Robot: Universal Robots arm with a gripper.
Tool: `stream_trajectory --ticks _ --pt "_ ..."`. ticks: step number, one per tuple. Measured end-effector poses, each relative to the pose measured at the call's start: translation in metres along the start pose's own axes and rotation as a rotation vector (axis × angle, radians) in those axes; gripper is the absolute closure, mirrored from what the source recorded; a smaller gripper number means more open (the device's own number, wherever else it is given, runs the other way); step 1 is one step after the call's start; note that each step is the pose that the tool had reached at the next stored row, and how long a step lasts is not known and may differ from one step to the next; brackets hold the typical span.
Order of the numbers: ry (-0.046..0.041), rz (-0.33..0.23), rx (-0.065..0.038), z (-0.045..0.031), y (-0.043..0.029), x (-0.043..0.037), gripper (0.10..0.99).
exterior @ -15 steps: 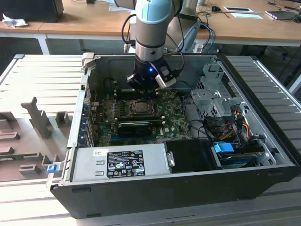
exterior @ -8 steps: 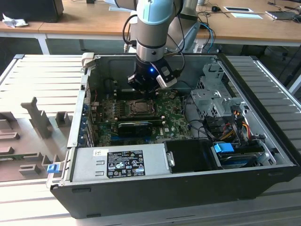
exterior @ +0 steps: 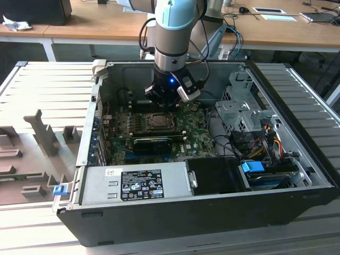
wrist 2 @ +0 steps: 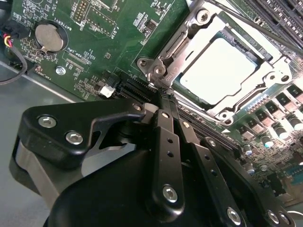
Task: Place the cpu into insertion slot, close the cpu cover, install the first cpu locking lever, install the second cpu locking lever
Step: 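Install the first cpu locking lever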
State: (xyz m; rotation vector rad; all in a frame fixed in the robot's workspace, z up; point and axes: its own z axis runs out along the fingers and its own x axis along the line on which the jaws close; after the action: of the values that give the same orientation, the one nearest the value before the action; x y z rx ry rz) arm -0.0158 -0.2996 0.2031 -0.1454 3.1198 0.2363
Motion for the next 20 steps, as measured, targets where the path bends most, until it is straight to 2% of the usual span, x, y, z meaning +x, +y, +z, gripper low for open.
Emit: stream_trajectory --ticks 11,17,20 --pt "-0.0006 0.000 -0.004 0.0027 -0.0021 0.0001 0.980" --pt "-0.0006 0.000 -0.003 -0.0083 -0.0004 0.0000 0.980" --pt "-0.0004 0.000 -0.002 -0.0083 -0.0012 0.0000 0.980"
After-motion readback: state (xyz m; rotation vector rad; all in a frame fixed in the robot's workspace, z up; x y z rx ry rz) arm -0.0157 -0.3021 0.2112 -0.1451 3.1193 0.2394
